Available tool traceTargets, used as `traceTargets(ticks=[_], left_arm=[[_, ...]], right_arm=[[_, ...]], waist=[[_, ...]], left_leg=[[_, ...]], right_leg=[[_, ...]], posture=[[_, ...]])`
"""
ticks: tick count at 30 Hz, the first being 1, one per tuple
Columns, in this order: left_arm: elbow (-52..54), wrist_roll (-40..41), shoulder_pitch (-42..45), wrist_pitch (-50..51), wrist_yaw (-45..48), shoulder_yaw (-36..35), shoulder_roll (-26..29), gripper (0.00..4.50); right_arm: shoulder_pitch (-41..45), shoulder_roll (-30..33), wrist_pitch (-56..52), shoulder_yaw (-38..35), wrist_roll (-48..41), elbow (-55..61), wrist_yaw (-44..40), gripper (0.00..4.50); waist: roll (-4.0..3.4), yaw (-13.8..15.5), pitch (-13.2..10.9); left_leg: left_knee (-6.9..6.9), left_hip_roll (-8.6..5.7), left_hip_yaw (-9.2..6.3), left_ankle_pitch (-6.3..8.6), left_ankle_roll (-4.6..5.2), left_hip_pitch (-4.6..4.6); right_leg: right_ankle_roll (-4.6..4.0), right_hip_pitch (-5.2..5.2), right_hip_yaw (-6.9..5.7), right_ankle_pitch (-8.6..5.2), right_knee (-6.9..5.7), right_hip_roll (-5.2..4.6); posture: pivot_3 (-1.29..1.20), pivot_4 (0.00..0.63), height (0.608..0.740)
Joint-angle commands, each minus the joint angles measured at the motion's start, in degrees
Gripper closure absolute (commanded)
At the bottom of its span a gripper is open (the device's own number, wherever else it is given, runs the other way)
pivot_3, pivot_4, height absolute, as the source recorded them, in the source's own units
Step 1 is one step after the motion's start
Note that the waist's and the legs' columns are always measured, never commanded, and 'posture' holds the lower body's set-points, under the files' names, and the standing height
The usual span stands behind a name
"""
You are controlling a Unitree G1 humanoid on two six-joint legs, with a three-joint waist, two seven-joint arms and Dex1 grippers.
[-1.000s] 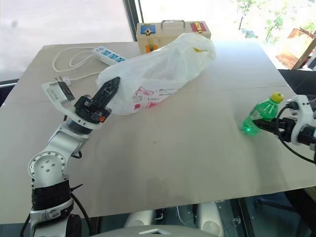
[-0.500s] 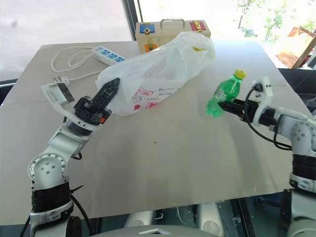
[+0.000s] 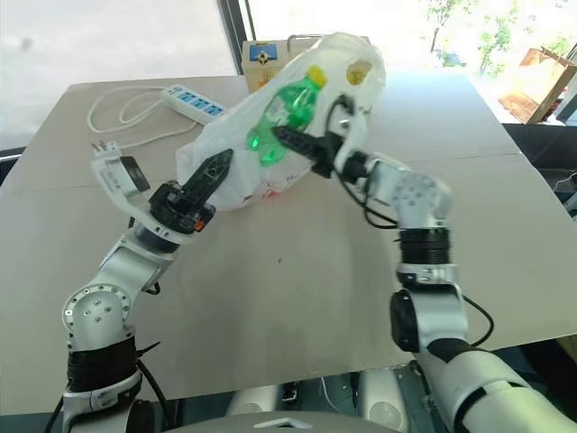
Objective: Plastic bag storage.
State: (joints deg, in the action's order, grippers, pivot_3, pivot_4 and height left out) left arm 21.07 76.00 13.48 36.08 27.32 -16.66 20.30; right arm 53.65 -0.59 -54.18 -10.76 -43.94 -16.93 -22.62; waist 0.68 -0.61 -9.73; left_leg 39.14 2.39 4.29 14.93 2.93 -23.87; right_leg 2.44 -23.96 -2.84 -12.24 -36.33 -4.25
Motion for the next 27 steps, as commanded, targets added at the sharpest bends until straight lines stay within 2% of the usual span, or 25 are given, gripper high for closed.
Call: traceTargets(ticks=[1, 3, 4, 5, 6, 14, 18, 23, 27], left_arm=[[2.51, -0.03, 0.40, -1.02, 0.25, -0.09, -0.24, 4.50], [2.74, -0.13, 0.26, -1.47, -0.11, -0.26, -0.62, 4.50], [2.90, -0.26, 0.18, -1.72, -0.31, -0.39, -0.77, 4.50], [3.05, -0.12, 0.11, -1.98, -0.61, -0.71, -0.96, 4.50], [3.11, 0.07, 0.03, -2.28, -1.00, -1.22, -1.00, 4.50], [2.55, 0.69, -0.23, -3.00, -2.10, -3.04, -0.69, 4.50], [2.12, 0.60, 0.25, -2.77, -2.23, -2.98, -0.65, 4.50], [1.86, 0.78, 0.38, -2.12, -1.96, -2.87, -0.14, 4.50], [1.70, 0.67, 0.58, -2.01, -1.99, -2.53, -0.15, 4.50]], right_arm=[[4.00, -3.12, 5.66, -0.35, 1.68, -2.56, 1.86, 1.76], [5.08, -4.34, 5.80, 0.20, 2.26, -3.17, 2.09, 0.86], [4.97, -3.77, 6.02, 1.70, 3.50, -2.53, 1.14, 0.60], [4.38, -2.27, 6.39, 3.80, 5.31, -1.52, -0.47, 0.11], [3.01, 0.63, 6.83, 6.33, 7.15, 0.40, -3.53, 0.04], [-4.28, 18.49, 9.47, 10.32, 9.90, 12.56, -18.37, 0.04], [-7.24, 24.95, 15.01, 7.54, 9.48, 16.14, -25.30, 0.04], [-3.11, 28.05, 26.15, 3.89, 15.75, 7.10, -22.24, 0.04], [1.96, 26.67, 33.54, 4.78, 21.40, -3.90, -18.57, 0.04]], waist=[[-0.01, 0.00, 0.00], [-0.02, 0.04, -0.01], [-0.02, 0.02, -0.01], [-0.02, -0.02, -0.01], [-0.02, -0.02, -0.01], [-0.01, -0.06, -0.01], [-0.02, -0.15, -0.02], [-0.01, -0.14, -0.02], [-0.01, -0.17, -0.02]], left_leg=[[0.00, 0.00, 0.01, 0.00, -0.01, -0.02], [0.00, -0.02, 0.01, -0.01, -0.02, -0.12], [0.00, -0.02, 0.03, -0.01, -0.02, -0.13], [0.00, -0.05, 0.03, -0.01, -0.02, -0.14], [0.00, -0.05, 0.03, -0.01, -0.02, -0.14], [0.00, -0.10, -0.01, 0.00, 0.00, -0.09], [-0.01, -0.06, -0.01, 0.00, 0.01, -0.06], [0.01, -0.06, 0.05, 0.07, 0.11, 0.03], [0.01, -0.07, 0.11, 0.00, 0.01, 0.04]], right_leg=[[0.00, -0.03, 0.00, 0.00, 0.00, 0.00], [0.00, -0.12, -0.01, 0.00, -0.01, -0.04], [0.00, -0.12, -0.01, 0.00, -0.01, -0.05], [0.00, -0.13, 0.00, 0.01, -0.01, -0.08], [0.00, -0.14, 0.00, 0.01, -0.01, -0.09], [0.00, -0.09, -0.05, 0.00, -0.03, -0.15], [0.00, -0.11, -0.02, 0.00, -0.06, -0.09], [0.01, -0.08, 0.04, 0.00, -0.12, -0.08], [0.01, -0.09, 0.09, 0.00, -0.12, -0.08]], posture=[[0.00, 0.150, 0.740], [0.00, 0.150, 0.740], [0.00, 0.150, 0.740], [0.00, 0.150, 0.740], [0.00, 0.150, 0.740], [0.00, 0.150, 0.740], [0.00, 0.150, 0.740], [0.00, 0.150, 0.740], [0.00, 0.150, 0.740]])
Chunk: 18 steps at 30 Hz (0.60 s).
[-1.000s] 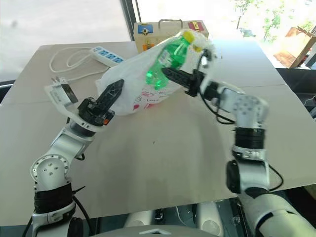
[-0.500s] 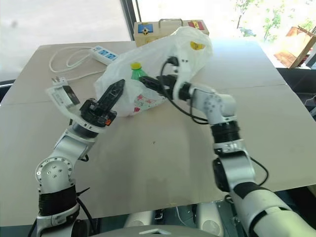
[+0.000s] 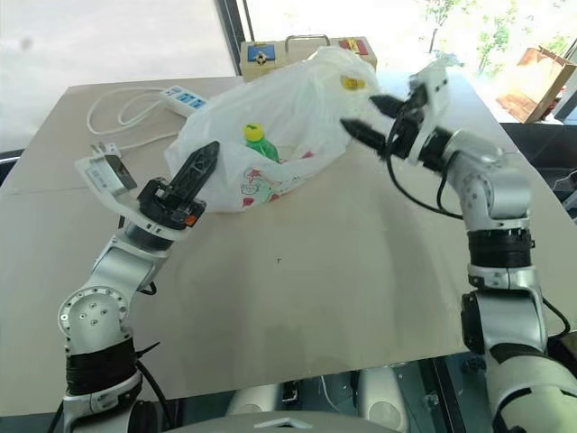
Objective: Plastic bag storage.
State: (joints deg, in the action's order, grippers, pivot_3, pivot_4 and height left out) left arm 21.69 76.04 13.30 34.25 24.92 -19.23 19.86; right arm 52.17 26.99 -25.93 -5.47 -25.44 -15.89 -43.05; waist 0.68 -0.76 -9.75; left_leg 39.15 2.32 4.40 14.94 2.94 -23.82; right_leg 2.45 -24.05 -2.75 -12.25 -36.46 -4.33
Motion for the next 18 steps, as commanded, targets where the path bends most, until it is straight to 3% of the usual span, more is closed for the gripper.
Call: traceTargets(ticks=[1, 6, 7, 9, 13, 16, 18], left_arm=[[1.07, 0.53, 0.79, -0.15, 0.43, 0.22, 0.25, 4.50], [1.44, 0.13, 0.54, -0.11, 0.50, 0.49, 0.43, 4.50], [1.58, 0.13, 0.42, -0.24, 0.36, 0.34, 0.50, 4.50], [1.90, 0.02, 0.26, -0.57, 0.01, 0.01, 0.64, 4.50], [2.64, 1.09, -0.62, -0.48, -1.76, -1.24, 1.15, 4.50], [2.99, 3.59, -1.25, 3.02, -2.56, -2.60, 5.80, 4.50], [2.20, 6.31, -0.24, 4.40, -1.93, -3.97, 8.82, 4.50]], right_arm=[[4.42, -1.87, 6.47, -0.03, 3.44, -6.92, 1.67, 0.04], [10.81, -6.36, 13.27, -0.66, 5.35, -17.59, 1.65, 0.04], [11.15, -6.70, 13.52, -0.89, 4.99, -17.88, 0.63, 0.28], [11.38, -6.79, 13.15, -1.55, 4.17, -17.91, -0.67, 0.86], [10.31, -5.58, 10.09, -3.15, 1.68, -15.29, -2.78, 2.85], [6.88, -2.95, -0.46, -5.08, -6.22, -6.82, -8.88, 4.33], [4.81, -1.04, -6.48, -5.86, -10.60, -1.82, -11.49, 4.45]], waist=[[0.00, -0.04, 0.00], [0.00, -0.08, -0.02], [0.00, -0.01, -0.02], [0.01, 0.30, -0.02], [0.01, 0.34, -0.02], [0.01, 0.39, -0.03], [-0.01, 0.34, -0.04]], left_leg=[[0.00, 0.01, 0.03, 0.00, 0.00, 0.00], [-0.02, 0.06, 0.16, -0.01, -0.03, -0.02], [-0.02, 0.06, 0.18, -0.02, -0.03, -0.03], [-0.02, 0.07, 0.18, -0.02, -0.03, -0.06], [-0.02, 0.01, 0.21, -0.01, -0.02, -0.09], [-0.02, 0.03, 0.18, -0.01, -0.02, -0.09], [-0.04, 0.09, 0.11, -0.01, -0.02, -0.09]], right_leg=[[0.00, -0.01, 0.03, 0.00, 0.00, 0.01], [0.00, -0.11, 0.18, 0.00, -0.03, 0.07], [0.00, -0.14, 0.19, 0.00, -0.03, 0.07], [0.00, -0.15, 0.18, 0.00, -0.02, 0.04], [0.00, -0.14, 0.19, 0.01, 0.03, -0.07], [0.00, -0.15, 0.16, 0.01, 0.00, -0.07], [-0.01, -0.15, 0.10, 0.00, -0.04, -0.07]], posture=[[0.00, 0.150, 0.740], [0.00, 0.150, 0.740], [0.00, 0.150, 0.740], [0.00, 0.150, 0.740], [0.00, 0.150, 0.740], [0.00, 0.150, 0.740], [0.00, 0.150, 0.740]])
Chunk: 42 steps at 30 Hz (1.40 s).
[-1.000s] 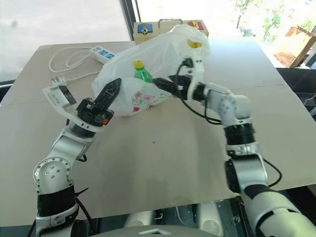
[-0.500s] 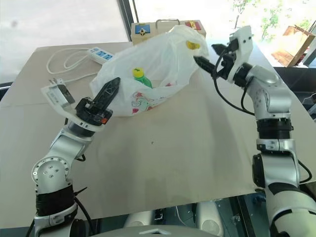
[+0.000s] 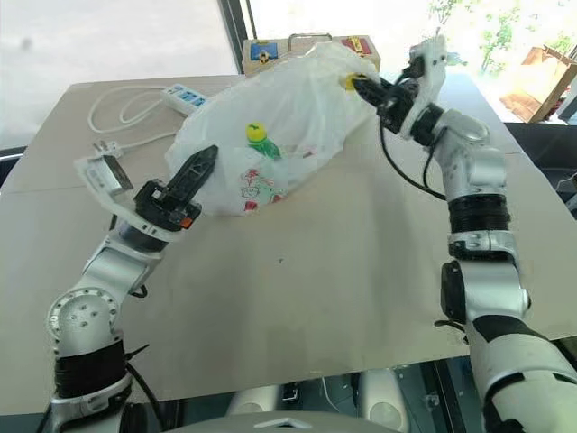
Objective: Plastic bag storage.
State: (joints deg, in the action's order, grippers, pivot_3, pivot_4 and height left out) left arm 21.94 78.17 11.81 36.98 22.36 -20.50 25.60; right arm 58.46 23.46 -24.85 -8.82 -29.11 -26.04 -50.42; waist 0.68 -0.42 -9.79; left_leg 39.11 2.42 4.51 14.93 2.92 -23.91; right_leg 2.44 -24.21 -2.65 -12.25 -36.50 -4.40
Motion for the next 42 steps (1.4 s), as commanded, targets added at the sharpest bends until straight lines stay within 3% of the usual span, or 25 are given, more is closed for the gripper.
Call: traceTargets(ticks=[1, 6, 10, 14, 19, 23, 26, 29, 34, 36, 39, 42], left_arm=[[1.01, 5.63, 2.38, 2.46, 1.13, -3.61, 5.03, 4.50], [-10.07, 12.46, 15.99, 4.47, 3.97, -7.80, 12.73, 4.50], [-29.35, 11.98, 35.47, 2.17, 3.63, -9.98, 14.32, 4.50], [-48.41, 4.33, 51.44, -0.03, 6.95, -9.32, 16.70, 4.50], [-62.13, -6.74, 58.99, -0.74, 13.45, -6.39, 17.36, 4.50], [-63.96, -12.29, 58.06, 0.19, 17.71, -5.58, 16.90, 4.50], [-61.15, -15.69, 52.96, 0.76, 20.71, -5.14, 16.37, 3.76], [-58.49, -16.83, 49.52, 1.97, 21.55, -6.00, 16.03, 2.47], [-49.96, -16.88, 41.41, 7.19, 22.98, -6.77, 16.74, 0.17], [-43.42, -15.85, 35.50, 10.28, 23.43, -7.12, 16.78, 0.00], [-32.30, -14.68, 24.96, 13.87, 22.41, -7.33, 15.73, 0.00], [-19.21, -19.88, 10.67, 12.25, 21.17, -3.30, 14.83, 0.00]], right_arm=[[-2.34, 3.53, -10.44, -3.23, -9.43, 10.55, -5.34, 4.45], [2.35, 3.09, -19.27, -12.70, -21.93, 10.50, 0.34, 4.45], [11.31, 1.49, -17.20, -18.39, -23.73, -0.98, 8.87, 4.45], [17.99, 1.26, -12.88, -21.12, -23.27, -10.12, 12.76, 4.45], [18.36, 1.56, -10.78, -19.85, -21.76, -11.92, 12.28, 4.45], [17.48, 2.04, -10.61, -20.39, -21.86, -10.53, 12.70, 4.45], [15.98, 3.71, -11.91, -21.04, -22.65, -8.15, 12.69, 4.50], [13.17, 5.21, -16.46, -20.46, -25.06, -3.04, 9.48, 3.56], [4.26, 7.46, -24.26, -15.35, -26.58, 8.42, 3.80, 1.22], [-1.65, 9.62, -26.64, -10.10, -24.39, 13.75, 0.40, 0.15], [-10.62, 13.41, -26.44, -2.76, -20.21, 20.34, -4.42, 0.06], [-19.24, 15.13, -20.08, 2.47, -13.44, 23.94, -6.38, 0.06]], waist=[[-0.01, -0.01, -0.01], [0.09, 0.02, -0.35], [0.09, -0.12, -0.50], [0.16, -0.30, -0.53], [0.16, -0.38, -0.53], [0.17, -0.53, -0.59], [0.16, -0.63, -0.60], [0.16, -0.39, -0.60], [0.17, -0.56, -0.60], [0.18, -0.59, -0.57], [0.18, -0.55, -0.57], [0.19, -0.50, -0.56]], left_leg=[[-0.02, 0.03, -0.01, 0.00, 0.00, -0.01], [0.02, -0.07, -0.04, 0.08, 0.13, 0.03], [0.09, -0.11, -0.10, 0.04, 0.11, 0.05], [0.01, -0.09, 0.12, -0.09, -0.11, -0.01], [-0.18, -0.10, 0.42, -0.10, -0.13, -0.84], [-0.23, -0.11, 0.51, -0.12, -0.16, -1.22], [-0.23, -0.10, 0.55, -0.12, -0.17, -1.26], [-0.21, -0.10, 0.54, -0.12, -0.17, -1.25], [0.04, -0.08, 0.54, -0.12, -0.17, -1.23], [0.04, -0.07, 0.67, -0.12, -0.16, -0.96], [0.10, -0.03, 0.69, -0.12, -0.16, -0.82], [0.10, -0.02, 0.49, -0.11, -0.15, -0.78]], right_leg=[[0.00, -0.01, -0.02, 0.00, 0.00, 0.00], [0.00, -0.04, -0.04, 0.00, -0.21, -0.01], [-0.01, -0.03, -0.06, 0.00, -0.25, 0.07], [0.01, -0.06, -0.03, 0.00, -0.15, 0.13], [0.03, -0.87, -0.01, 0.01, -0.18, 0.10], [0.04, -1.32, -0.05, 0.01, -0.21, 0.04], [0.04, -1.37, -0.04, 0.01, -0.24, 0.01], [0.04, -1.36, -0.06, 0.01, -0.25, -0.03], [0.05, -1.34, 0.00, 0.01, -0.31, -0.02], [0.05, -1.20, 0.17, 0.01, -0.37, -0.03], [0.04, -1.14, 0.24, 0.01, -0.49, -0.03], [0.04, -1.15, 0.37, 0.01, -0.53, -0.05]], posture=[[0.00, 0.150, 0.740], [0.00, 0.150, 0.740], [0.00, 0.150, 0.740], [0.00, 0.150, 0.740], [0.00, 0.150, 0.740], [0.00, 0.150, 0.740], [0.00, 0.150, 0.740], [0.00, 0.150, 0.740], [0.00, 0.150, 0.740], [0.00, 0.150, 0.740], [0.00, 0.150, 0.740], [0.00, 0.150, 0.740]])
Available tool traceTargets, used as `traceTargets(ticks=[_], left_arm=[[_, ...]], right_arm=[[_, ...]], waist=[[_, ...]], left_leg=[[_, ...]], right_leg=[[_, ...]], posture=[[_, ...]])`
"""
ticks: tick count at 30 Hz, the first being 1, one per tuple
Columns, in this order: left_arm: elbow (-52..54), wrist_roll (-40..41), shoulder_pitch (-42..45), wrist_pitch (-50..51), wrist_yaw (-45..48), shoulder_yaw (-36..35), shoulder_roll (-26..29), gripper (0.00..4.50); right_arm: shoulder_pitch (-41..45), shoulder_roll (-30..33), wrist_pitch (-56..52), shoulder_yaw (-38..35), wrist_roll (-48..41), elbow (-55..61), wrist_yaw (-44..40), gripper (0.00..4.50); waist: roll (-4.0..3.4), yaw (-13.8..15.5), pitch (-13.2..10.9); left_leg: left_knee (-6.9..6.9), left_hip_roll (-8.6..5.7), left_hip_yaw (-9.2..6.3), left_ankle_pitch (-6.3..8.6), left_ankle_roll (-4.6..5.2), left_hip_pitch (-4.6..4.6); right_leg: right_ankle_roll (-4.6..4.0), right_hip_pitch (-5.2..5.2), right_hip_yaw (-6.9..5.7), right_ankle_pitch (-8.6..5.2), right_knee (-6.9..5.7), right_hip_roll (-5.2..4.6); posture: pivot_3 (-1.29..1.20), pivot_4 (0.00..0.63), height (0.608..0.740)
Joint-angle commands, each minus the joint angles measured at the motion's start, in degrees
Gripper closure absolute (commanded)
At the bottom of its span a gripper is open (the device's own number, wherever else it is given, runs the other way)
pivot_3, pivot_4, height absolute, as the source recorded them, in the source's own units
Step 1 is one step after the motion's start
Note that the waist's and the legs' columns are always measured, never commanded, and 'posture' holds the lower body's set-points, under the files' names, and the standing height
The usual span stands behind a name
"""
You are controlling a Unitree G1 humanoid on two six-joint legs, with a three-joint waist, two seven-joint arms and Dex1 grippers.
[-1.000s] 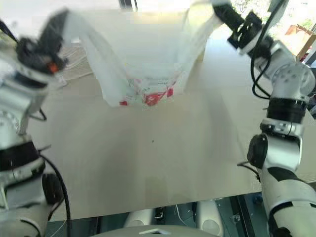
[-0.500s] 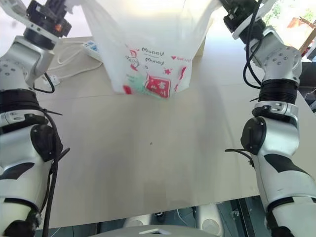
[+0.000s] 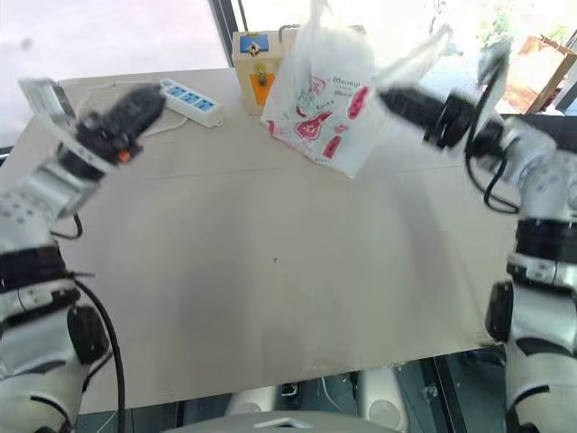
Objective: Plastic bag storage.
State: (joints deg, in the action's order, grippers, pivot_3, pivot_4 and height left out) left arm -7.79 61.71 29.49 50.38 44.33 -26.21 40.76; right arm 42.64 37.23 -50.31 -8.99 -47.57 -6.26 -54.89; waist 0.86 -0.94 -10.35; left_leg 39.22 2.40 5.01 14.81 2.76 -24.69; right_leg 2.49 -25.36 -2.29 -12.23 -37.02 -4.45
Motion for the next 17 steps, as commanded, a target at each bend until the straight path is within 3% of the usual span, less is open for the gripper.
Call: traceTargets(ticks=[1, 4, 7, 11, 13, 17], left_arm=[[13.47, -5.11, -10.14, -2.19, -1.35, 3.43, -0.60, 0.00], [24.11, -14.03, -23.60, -8.33, -6.21, 7.52, -3.87, 0.00], [30.39, -19.83, -32.25, -13.28, -10.57, 9.18, -7.84, 0.00], [31.34, -29.02, -39.32, -22.83, -14.21, 10.47, -12.09, 0.00], [30.80, -33.11, -41.59, -27.82, -15.84, 10.50, -13.96, 0.00], [32.98, -34.56, -47.01, -33.37, -16.01, 10.07, -17.65, 0.00]], right_arm=[[-5.10, 1.25, 7.32, 3.46, 6.80, 4.52, -1.64, 0.06], [-14.61, -1.95, 21.13, 5.34, 15.75, 4.54, 1.54, 0.06], [-21.25, -4.16, 27.98, 4.31, 19.24, 4.03, 3.32, 0.06], [-27.02, -6.13, 38.26, 1.73, 22.94, 1.82, 4.94, 0.06], [-29.67, -6.42, 42.57, 0.77, 23.99, 0.71, 4.76, 0.06], [-35.19, -5.39, 46.71, -0.73, 24.54, 0.01, 2.68, 0.06]], waist=[[0.01, 0.12, 0.00], [0.12, 0.30, 0.12], [0.17, 0.72, 0.19], [0.14, 0.94, 0.27], [0.15, 0.94, 0.30], [0.12, 0.90, 0.31]], left_leg=[[-0.01, -0.01, 0.00, 0.00, 0.00, 0.00], [0.00, -0.03, 0.00, 0.00, 0.00, -0.02], [-0.02, -0.02, -0.07, 0.01, 0.00, 0.10], [0.06, -0.05, -0.05, -0.01, 0.01, 0.15], [-0.01, -0.06, -0.03, 0.10, 0.17, 0.72], [-0.01, 0.02, -0.05, 0.21, 0.33, 0.99]], right_leg=[[0.00, -0.01, 0.03, 0.00, 0.02, 0.00], [0.00, -0.03, 0.02, 0.00, 0.03, 0.02], [-0.01, 0.14, -0.02, 0.00, 0.12, 0.01], [-0.04, 0.16, 0.01, 0.01, 0.10, 0.02], [-0.06, 0.73, 0.01, 0.00, 0.23, 0.02], [-0.29, 0.98, 0.02, -0.14, 0.23, 0.02]], posture=[[0.00, 0.150, 0.740], [0.00, 0.150, 0.740], [0.00, 0.150, 0.740], [0.00, 0.150, 0.740], [0.00, 0.150, 0.740], [0.00, 0.150, 0.740]])
